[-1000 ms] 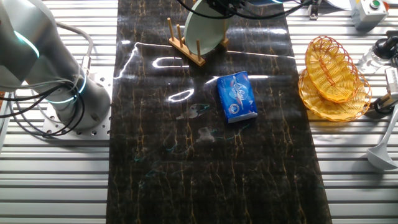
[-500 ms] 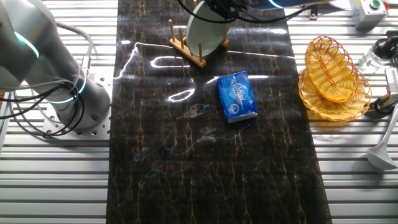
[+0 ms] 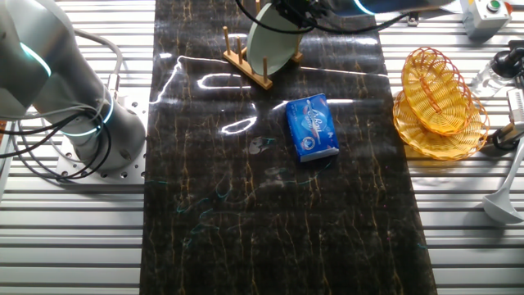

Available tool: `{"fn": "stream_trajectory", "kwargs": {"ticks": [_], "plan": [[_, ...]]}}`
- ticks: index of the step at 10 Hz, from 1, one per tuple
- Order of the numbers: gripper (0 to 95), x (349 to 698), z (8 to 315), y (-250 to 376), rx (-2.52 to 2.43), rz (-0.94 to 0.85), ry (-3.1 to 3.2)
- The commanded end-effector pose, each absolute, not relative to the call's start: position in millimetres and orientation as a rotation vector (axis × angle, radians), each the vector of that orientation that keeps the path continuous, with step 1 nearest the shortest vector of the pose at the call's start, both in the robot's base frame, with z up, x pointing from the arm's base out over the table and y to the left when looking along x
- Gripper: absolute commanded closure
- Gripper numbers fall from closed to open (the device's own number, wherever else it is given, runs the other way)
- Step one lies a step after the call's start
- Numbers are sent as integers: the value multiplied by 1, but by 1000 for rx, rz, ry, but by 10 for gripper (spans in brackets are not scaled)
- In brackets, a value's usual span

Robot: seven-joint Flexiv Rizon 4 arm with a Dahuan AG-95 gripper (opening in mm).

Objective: Take the dish off the dish rack

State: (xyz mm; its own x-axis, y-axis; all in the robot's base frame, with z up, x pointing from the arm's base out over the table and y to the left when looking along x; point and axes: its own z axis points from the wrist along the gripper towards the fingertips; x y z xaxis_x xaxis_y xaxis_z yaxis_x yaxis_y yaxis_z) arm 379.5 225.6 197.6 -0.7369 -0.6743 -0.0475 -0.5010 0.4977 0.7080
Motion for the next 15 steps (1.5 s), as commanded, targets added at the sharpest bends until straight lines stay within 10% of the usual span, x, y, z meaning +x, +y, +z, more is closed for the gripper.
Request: {"fn": "stream_trajectory", "kwargs": {"ticks": [1, 15], "plan": [[950, 382, 200, 224, 955, -1109, -2462], [950, 382, 209, 226, 1033, -1277, -2420]]}}
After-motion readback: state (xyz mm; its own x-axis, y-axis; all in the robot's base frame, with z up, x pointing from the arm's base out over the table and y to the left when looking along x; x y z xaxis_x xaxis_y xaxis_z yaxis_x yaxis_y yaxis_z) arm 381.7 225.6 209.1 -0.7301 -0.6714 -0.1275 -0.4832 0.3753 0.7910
